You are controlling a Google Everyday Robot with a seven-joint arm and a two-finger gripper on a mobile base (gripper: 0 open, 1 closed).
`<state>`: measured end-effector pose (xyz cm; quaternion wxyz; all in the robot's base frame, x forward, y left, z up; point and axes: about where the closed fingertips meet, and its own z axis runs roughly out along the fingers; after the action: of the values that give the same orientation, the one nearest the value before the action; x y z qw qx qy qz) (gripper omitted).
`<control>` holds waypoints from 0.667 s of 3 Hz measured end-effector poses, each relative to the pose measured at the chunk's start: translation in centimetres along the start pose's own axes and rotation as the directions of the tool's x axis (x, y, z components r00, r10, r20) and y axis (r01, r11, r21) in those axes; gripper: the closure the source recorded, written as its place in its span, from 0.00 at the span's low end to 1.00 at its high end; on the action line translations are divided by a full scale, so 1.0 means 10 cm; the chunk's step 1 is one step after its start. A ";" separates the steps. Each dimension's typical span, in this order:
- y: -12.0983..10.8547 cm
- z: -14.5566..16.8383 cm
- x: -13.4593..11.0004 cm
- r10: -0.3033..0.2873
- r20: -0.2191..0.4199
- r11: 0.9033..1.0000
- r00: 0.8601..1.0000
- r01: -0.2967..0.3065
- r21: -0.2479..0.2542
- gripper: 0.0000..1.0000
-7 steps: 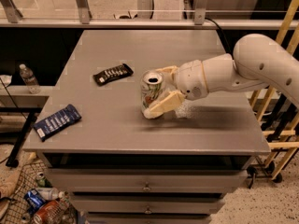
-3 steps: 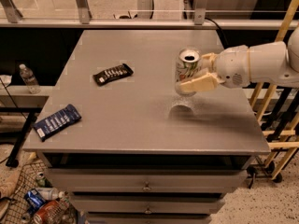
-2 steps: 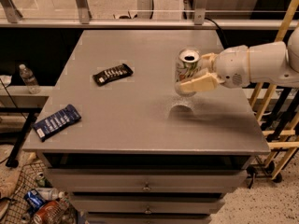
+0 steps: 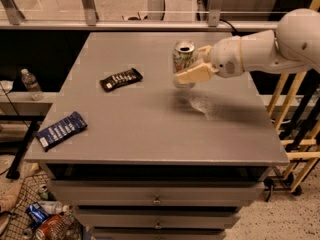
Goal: Move 7up can near rxbar chocolate
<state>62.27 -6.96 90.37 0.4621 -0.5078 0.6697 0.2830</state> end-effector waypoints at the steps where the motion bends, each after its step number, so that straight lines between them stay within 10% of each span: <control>1: -0.17 0.27 -0.12 -0.012 0.025 0.999 1.000 0.013 -0.043 1.00; 2: -0.23 0.62 -0.23 -0.024 0.081 0.994 0.996 0.033 -0.108 1.00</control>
Offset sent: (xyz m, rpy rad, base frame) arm 0.0648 0.0848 -0.0050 0.1350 -0.0132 0.1963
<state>66.64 -1.53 90.14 0.4639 -0.5303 0.6268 0.3327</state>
